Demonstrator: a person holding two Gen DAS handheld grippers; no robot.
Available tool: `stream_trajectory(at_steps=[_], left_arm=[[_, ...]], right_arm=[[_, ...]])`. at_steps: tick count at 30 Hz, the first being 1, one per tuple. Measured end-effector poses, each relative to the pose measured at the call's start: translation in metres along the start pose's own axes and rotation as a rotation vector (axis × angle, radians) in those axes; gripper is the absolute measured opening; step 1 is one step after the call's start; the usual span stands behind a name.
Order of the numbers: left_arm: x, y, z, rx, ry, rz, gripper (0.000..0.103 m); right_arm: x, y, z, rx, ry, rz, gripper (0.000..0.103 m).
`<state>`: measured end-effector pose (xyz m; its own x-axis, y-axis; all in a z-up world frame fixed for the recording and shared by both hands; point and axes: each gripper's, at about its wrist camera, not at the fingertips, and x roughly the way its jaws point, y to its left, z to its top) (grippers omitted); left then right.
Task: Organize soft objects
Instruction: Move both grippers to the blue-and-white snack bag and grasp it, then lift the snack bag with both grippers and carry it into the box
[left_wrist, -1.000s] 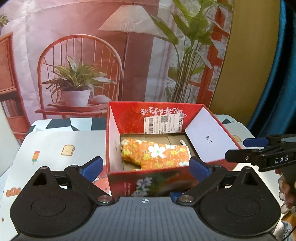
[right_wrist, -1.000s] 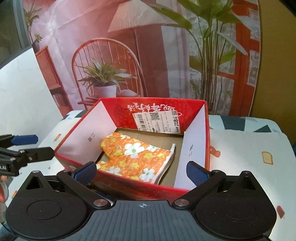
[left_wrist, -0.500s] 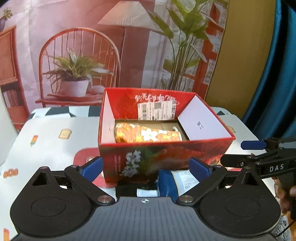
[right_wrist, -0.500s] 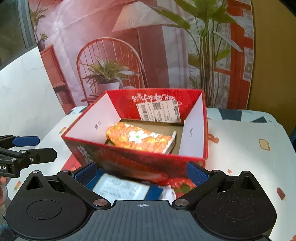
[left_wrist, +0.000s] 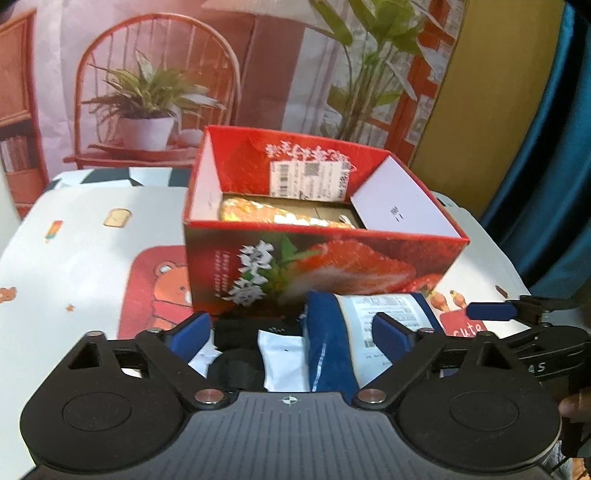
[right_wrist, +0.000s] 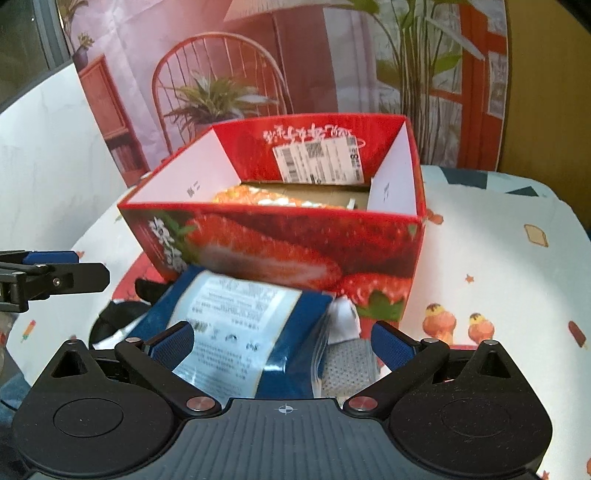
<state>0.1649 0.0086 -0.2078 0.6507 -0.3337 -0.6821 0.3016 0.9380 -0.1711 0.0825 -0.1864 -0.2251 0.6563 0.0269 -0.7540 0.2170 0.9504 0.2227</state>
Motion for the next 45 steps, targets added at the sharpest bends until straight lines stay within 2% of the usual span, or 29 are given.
stream_trajectory(at_steps=[7,11,15,26,37,39,42,45], left_arm=[[0.025,-0.007,-0.004,0.036,0.045,-0.062,0.071],[0.044,-0.008,-0.006,0.020,0.089,-0.103,0.067],[0.059,-0.008,-0.011,0.004,0.131,-0.139,0.066],[0.075,-0.011,-0.014,0.014,0.162,-0.182,0.065],[0.078,-0.011,-0.009,0.077,0.194,-0.204,0.048],[0.076,-0.010,-0.007,0.079,0.193,-0.204,0.044],[0.068,-0.009,-0.003,0.090,0.180,-0.203,0.040],[0.056,-0.007,-0.001,0.103,0.153,-0.221,0.039]], right_arm=[[0.008,-0.001,-0.005,0.007,0.021,0.046,0.084],[0.014,0.002,-0.008,-0.008,0.040,0.064,0.075],[0.021,0.003,-0.011,-0.006,0.061,0.083,0.071],[0.030,0.000,-0.013,0.006,0.078,0.096,0.068],[0.036,-0.005,-0.012,0.012,0.109,0.114,0.068],[0.035,-0.005,-0.011,0.012,0.110,0.121,0.063],[0.029,-0.005,-0.007,0.000,0.102,0.119,0.047],[0.018,-0.007,-0.002,0.003,0.078,0.138,0.040]])
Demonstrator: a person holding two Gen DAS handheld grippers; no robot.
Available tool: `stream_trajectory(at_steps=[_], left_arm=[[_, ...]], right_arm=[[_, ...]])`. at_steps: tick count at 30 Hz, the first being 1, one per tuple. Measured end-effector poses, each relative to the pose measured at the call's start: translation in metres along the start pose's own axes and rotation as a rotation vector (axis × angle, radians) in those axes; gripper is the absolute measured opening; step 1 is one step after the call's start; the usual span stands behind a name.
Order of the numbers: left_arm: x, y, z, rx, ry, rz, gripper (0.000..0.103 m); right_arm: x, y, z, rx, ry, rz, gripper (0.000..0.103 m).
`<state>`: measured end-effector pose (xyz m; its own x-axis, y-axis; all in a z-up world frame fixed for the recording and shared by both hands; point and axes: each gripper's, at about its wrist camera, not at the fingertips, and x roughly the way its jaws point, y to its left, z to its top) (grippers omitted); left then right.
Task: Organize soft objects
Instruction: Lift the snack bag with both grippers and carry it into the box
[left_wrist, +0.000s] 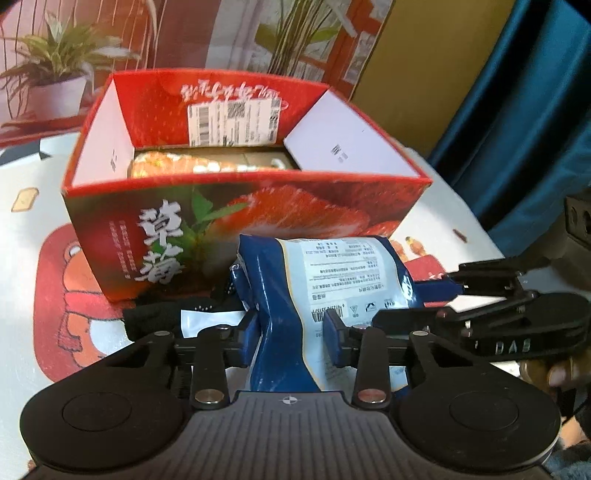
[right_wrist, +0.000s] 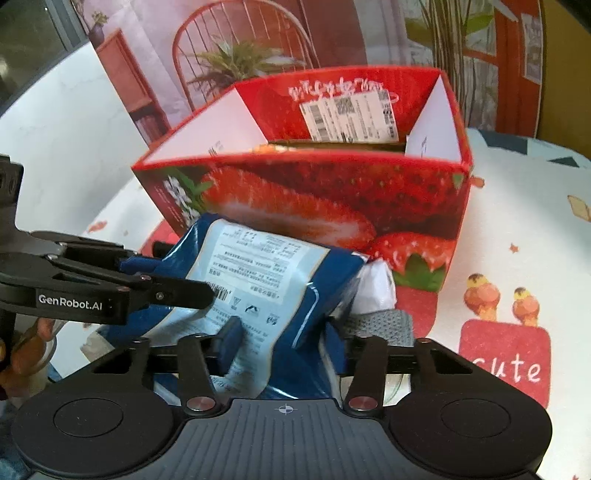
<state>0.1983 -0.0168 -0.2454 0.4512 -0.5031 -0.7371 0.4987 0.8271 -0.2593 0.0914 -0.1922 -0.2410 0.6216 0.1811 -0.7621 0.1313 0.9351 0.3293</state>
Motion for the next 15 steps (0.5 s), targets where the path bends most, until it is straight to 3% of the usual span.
stream_trajectory(at_steps=[6,15], left_arm=[[-0.029,-0.003,-0.001,0.048,-0.046,-0.028,0.039],[-0.056,-0.005,0.024,0.059,-0.126,-0.001,0.039]], right_arm=[[-0.026,0.008,0.016,-0.050,-0.063,0.023,0.039],[-0.051,0.027,0.052,-0.189,-0.149,0.039,0.038]])
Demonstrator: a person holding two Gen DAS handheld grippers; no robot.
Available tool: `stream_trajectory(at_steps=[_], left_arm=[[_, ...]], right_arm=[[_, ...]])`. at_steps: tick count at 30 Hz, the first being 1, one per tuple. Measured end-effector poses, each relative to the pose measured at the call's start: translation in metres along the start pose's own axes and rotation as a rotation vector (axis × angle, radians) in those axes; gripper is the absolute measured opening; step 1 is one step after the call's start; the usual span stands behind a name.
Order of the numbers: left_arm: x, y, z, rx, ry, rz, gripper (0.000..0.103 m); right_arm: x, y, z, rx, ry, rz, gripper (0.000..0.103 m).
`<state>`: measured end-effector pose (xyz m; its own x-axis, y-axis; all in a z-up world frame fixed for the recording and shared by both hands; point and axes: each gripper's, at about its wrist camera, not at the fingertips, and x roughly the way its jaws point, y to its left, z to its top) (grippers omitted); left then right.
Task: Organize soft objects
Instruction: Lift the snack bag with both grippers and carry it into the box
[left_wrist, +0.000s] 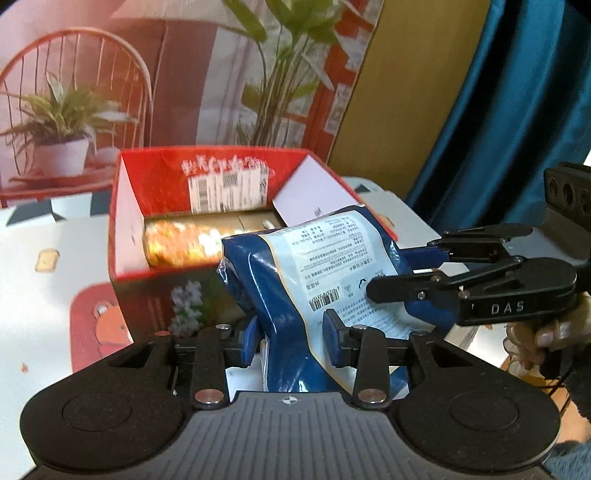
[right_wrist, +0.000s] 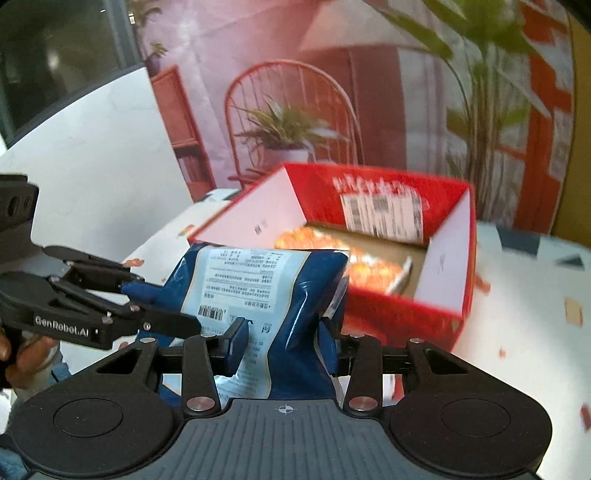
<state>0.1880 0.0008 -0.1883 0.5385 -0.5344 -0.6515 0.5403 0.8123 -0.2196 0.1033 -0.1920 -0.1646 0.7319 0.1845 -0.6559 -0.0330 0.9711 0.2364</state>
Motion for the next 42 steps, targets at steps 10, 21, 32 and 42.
stream_trajectory(at_steps=[10,21,32,42], left_arm=[[0.010,0.009,0.054,0.009,-0.090,0.086,0.039],[0.062,0.028,0.119,0.022,-0.170,0.229,0.039],[0.127,0.057,0.112,0.017,-0.037,0.236,0.039],[0.139,0.069,0.102,0.003,0.079,0.230,0.039]], right_arm=[[0.014,-0.008,0.048,-0.111,-0.090,-0.032,0.038],[0.075,-0.039,0.096,-0.171,-0.157,-0.101,0.038],[0.151,-0.055,0.087,-0.216,-0.002,-0.172,0.038],[0.174,-0.047,0.083,-0.243,0.145,-0.186,0.038]])
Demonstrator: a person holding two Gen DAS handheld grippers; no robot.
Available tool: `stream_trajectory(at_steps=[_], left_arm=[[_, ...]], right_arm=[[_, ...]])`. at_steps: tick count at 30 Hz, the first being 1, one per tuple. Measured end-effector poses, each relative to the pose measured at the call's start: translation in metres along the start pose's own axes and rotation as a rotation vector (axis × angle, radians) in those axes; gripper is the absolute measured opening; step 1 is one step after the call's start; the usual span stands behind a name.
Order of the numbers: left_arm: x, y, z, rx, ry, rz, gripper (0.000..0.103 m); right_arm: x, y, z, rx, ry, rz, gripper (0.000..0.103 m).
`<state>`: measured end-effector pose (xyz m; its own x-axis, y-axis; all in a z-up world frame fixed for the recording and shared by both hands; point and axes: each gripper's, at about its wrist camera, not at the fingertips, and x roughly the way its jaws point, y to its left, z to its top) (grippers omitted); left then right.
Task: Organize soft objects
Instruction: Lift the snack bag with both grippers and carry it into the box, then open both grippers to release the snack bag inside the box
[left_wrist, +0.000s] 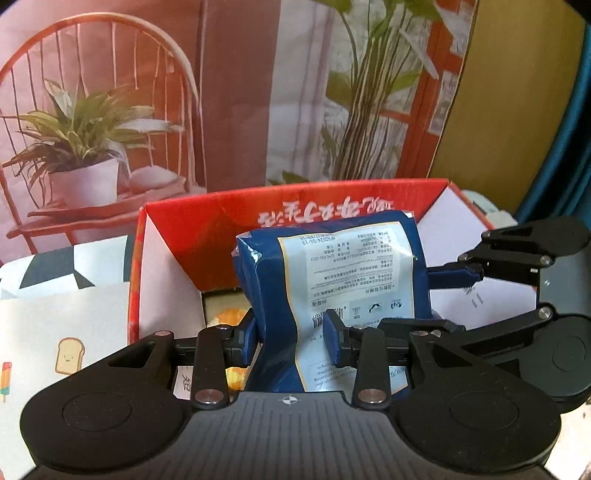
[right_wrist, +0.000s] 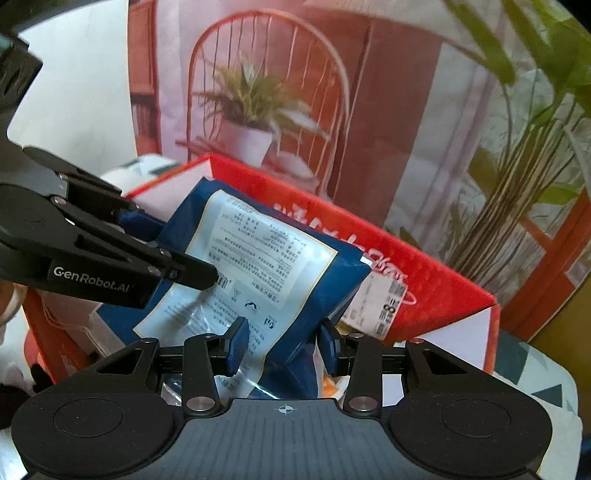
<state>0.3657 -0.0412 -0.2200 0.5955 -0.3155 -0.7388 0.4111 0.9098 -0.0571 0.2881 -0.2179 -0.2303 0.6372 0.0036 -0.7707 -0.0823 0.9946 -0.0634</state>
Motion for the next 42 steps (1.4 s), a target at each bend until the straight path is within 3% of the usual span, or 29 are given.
stream_trajectory(at_steps=[11,14,17,22,28,37,42], left_arm=[[0.002,-0.003,-0.001,0.046,0.042,0.012,0.040],[0.000,-0.003,0.000,0.046,0.038,0.027,0.051],[-0.007,-0.004,0.001,0.052,0.023,0.024,0.052],[-0.024,-0.008,0.000,0.057,-0.003,0.019,0.052],[-0.054,-0.007,-0.010,0.022,-0.042,0.015,0.052],[-0.109,-0.009,-0.047,-0.038,-0.096,-0.008,0.052],[-0.128,-0.017,-0.076,-0.036,-0.117,0.002,0.052]], right_arm=[[0.008,0.001,0.000,-0.007,0.075,-0.009,0.037],[0.008,0.002,0.001,-0.012,0.092,-0.025,0.036],[0.005,0.001,0.001,-0.004,0.088,-0.029,0.036],[-0.011,-0.001,-0.001,0.022,0.045,-0.039,0.036],[-0.044,-0.009,-0.009,0.139,-0.044,-0.035,0.037],[-0.105,-0.007,-0.041,0.279,-0.195,-0.035,0.038],[-0.126,0.008,-0.065,0.316,-0.230,-0.015,0.039]])
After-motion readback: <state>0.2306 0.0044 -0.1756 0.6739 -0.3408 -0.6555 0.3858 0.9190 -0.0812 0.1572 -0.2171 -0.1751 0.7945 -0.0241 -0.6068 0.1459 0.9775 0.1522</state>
